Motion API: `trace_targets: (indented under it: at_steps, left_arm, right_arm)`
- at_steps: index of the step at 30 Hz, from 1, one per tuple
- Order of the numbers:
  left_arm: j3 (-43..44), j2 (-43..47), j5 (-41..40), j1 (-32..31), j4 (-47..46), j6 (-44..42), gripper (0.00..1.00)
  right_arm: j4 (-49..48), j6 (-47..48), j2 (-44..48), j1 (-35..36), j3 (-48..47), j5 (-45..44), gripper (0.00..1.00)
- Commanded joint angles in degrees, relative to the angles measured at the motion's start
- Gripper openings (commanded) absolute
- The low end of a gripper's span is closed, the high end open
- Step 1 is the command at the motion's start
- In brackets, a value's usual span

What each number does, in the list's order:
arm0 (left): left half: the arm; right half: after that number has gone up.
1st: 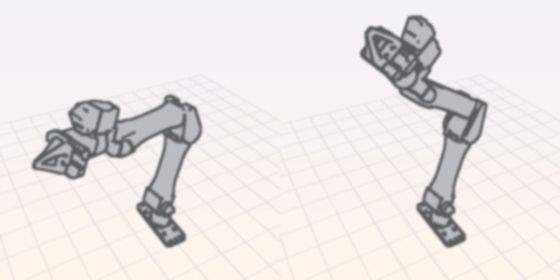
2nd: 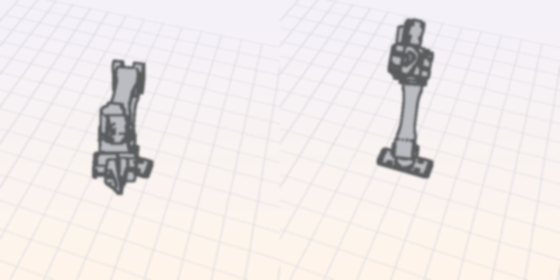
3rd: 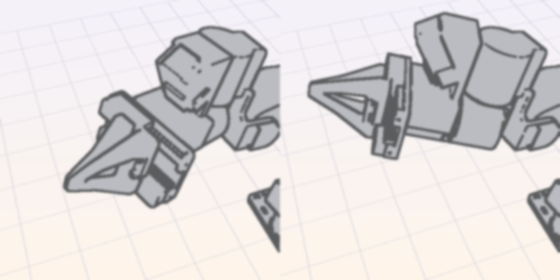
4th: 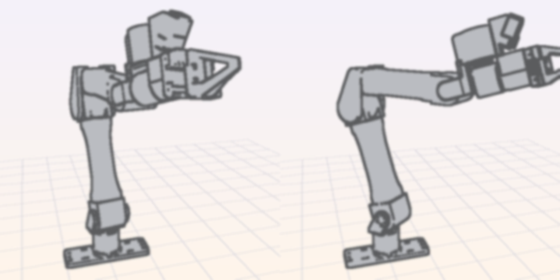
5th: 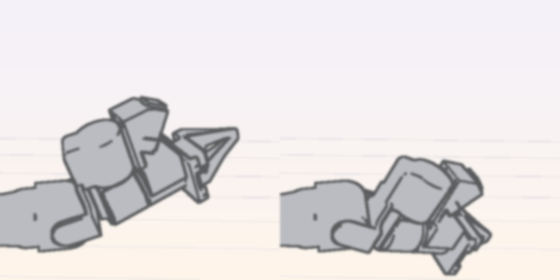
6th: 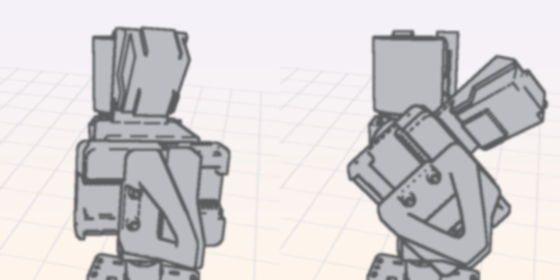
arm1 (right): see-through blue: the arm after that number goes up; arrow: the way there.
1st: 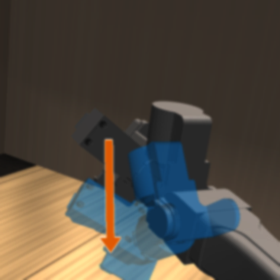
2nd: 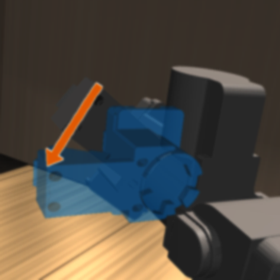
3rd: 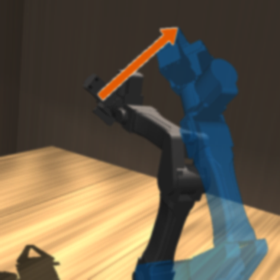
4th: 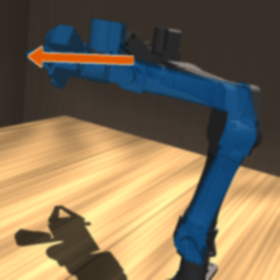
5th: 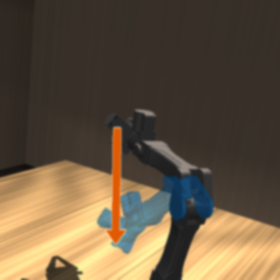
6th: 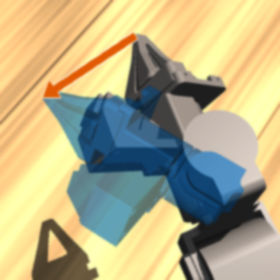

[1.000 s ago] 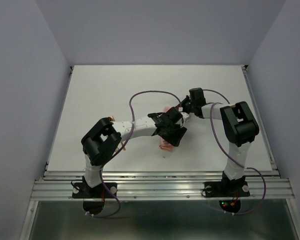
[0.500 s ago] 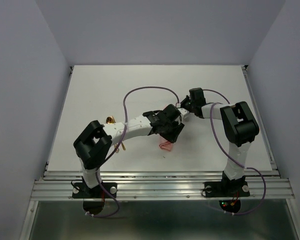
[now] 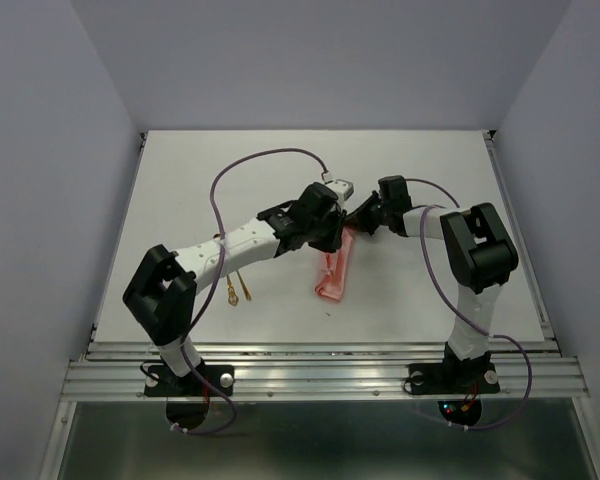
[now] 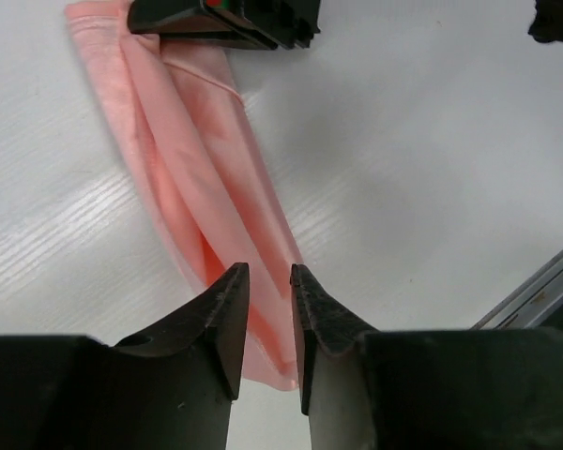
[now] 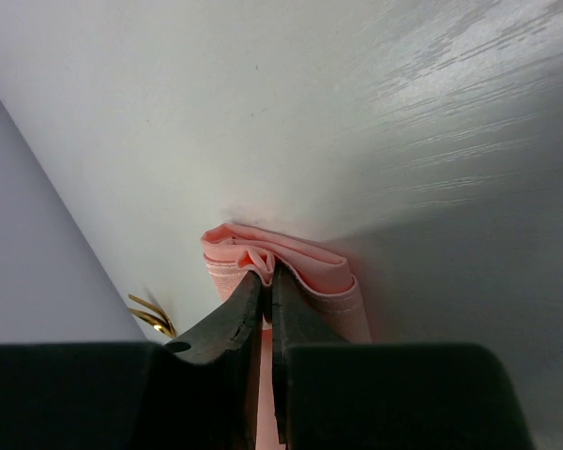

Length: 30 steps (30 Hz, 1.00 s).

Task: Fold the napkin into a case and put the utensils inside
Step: Fold the smaller-rectangle-folded napkin at the center of the board.

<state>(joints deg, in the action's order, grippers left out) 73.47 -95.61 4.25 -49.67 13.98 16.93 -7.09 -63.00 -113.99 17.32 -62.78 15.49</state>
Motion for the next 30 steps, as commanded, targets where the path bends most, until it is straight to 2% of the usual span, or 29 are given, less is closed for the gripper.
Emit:
trace_targets:
  at_steps: [1, 4, 11, 17, 30]
  left_arm:
    - [-0.3, -0.3, -1.2, 1.4, -3.4, 2.9, 0.26]
    - [-1.1, -0.5, -5.9, 3.2, -3.3, 6.8, 0.14]
    - [-0.9, -3.5, -6.7, 6.2, -1.6, 10.9, 0.00]
    - [-0.9, -7.2, -8.5, 6.1, -1.3, 13.5, 0.00]
    - [1.1, -10.1, -0.2, 0.9, -4.0, 8.1, 0.00]
  right_arm:
    - [5.7, 2.2, -2.5, 0.2, 1.9, -3.8, 0.01]
    - [5.7, 2.3, -2.5, 0.2, 1.8, -3.6, 0.01]
    - [5.8, 2.4, -3.0, 0.2, 1.5, -3.4, 0.01]
    - [5.7, 2.3, -3.1, 0.2, 1.3, -3.4, 0.01]
    - [5.7, 2.2, -3.3, 0.2, 1.2, -3.4, 0.01]
